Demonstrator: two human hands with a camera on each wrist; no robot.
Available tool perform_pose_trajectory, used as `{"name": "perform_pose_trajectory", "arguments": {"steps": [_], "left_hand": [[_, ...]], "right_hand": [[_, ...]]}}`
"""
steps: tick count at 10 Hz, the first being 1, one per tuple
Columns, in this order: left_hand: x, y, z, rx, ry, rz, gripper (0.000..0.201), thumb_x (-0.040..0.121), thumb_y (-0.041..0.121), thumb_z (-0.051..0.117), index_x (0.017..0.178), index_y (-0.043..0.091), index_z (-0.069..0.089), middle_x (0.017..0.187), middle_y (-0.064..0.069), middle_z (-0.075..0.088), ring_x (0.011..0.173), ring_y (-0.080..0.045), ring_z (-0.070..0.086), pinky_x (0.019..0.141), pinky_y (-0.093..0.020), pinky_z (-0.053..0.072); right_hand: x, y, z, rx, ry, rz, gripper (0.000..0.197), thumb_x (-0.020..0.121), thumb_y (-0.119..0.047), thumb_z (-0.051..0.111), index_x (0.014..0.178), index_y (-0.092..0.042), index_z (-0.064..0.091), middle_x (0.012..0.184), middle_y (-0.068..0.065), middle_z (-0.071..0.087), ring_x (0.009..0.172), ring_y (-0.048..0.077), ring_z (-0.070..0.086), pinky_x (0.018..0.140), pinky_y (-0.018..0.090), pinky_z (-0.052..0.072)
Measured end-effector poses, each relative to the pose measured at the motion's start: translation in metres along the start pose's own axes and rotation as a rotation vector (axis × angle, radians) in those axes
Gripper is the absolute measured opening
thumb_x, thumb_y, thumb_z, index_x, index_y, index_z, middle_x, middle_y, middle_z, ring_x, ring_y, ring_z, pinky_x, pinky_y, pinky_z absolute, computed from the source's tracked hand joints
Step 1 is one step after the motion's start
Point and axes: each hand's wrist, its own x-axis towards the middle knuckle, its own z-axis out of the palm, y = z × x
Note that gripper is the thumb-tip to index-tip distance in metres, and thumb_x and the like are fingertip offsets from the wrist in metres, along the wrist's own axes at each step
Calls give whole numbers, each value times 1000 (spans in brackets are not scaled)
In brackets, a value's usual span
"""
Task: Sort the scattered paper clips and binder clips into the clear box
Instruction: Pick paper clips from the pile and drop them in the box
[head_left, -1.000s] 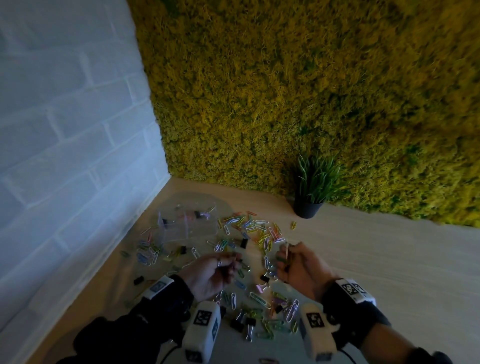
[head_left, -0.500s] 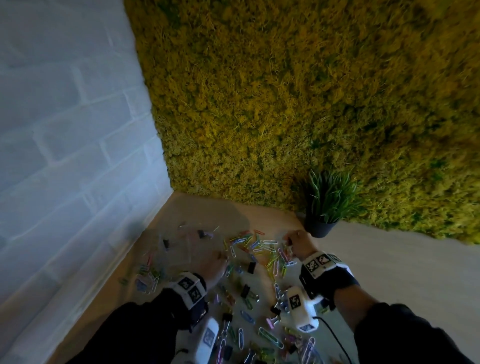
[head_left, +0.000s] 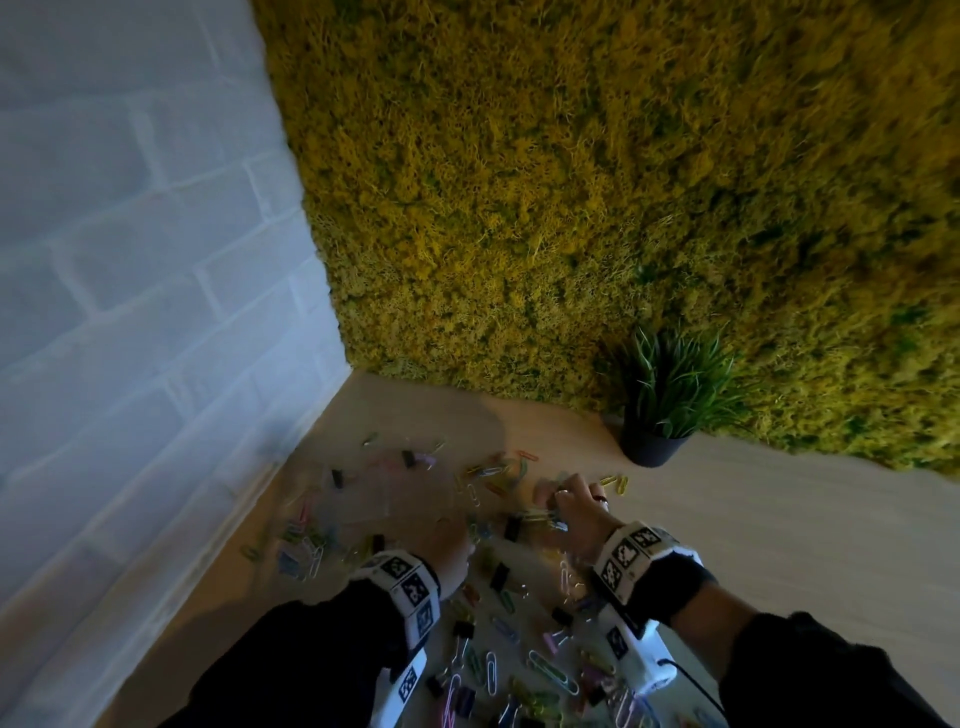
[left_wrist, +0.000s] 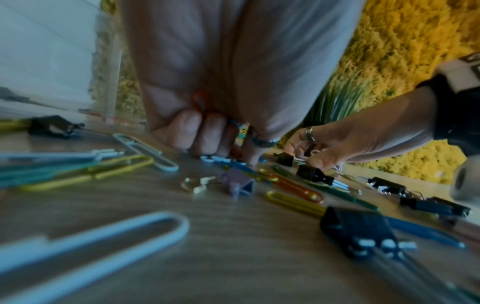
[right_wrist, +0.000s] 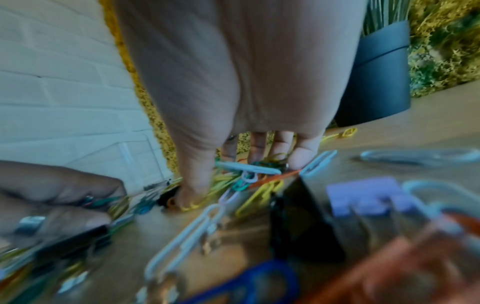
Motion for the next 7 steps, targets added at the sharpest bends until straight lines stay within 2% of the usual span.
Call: {"name": "perform_pose_trajectory", "arguments": {"steps": [1,2,3,4,5,6,7], "left_hand": [[5,-7,13,-341,34,-24,42,102,21,19,73,14,48,66,3,42,59,-8,47,59,-19,45],[7,-7,7,-244,96,-16,42,101,22,24,117,-1,55,82,-5,57,73,-15,56,72,-14,49],[9,-13,6,-54,122,-87,47,98,34,31,132,4,40,133,-15,48,124,-32,46,106,-38,34],[11,-32,7,-468,113,-10,25,98,25,34,87,13,53,85,-2,56,100,-34,56,85,-34,42],[-7,-50,-1,-995,19,12,37,96,14,32,59,21,33,51,10,35,44,-8,36,47,-19,31],[-18,-63,-8,-1209,-74,2,38,93,10,25,57,21,24,39,12,24,31,-3,16,33,-13,15],[-20,-71,-15,-1394,-158,1,55,97,27,23,43,21,32,31,10,23,23,-2,17,32,-1,15]], "right_hand": [[-8,-1,8,82,56,-44,24,84,-32,62,102,-20,53,112,1,38,117,26,41,97,30,36],[-10,-5,10,145,98,-66,12,85,-14,57,92,-23,53,103,-2,46,115,28,51,94,28,39],[-12,-10,6,163,80,-6,5,88,-10,52,90,-11,56,108,14,55,109,28,57,83,29,43],[-12,0,8,266,107,14,37,89,-10,53,64,-29,33,83,-1,51,86,18,52,72,22,35],[-20,0,-3,363,96,-40,37,93,-12,51,67,-29,31,69,-11,38,65,9,42,58,13,33],[-30,-10,-20,463,44,-120,34,95,-7,47,69,-25,33,69,-7,37,59,3,34,53,10,34],[-36,-34,-37,566,26,-181,29,94,-6,47,73,-23,37,69,-3,43,58,7,40,52,14,37]]}}
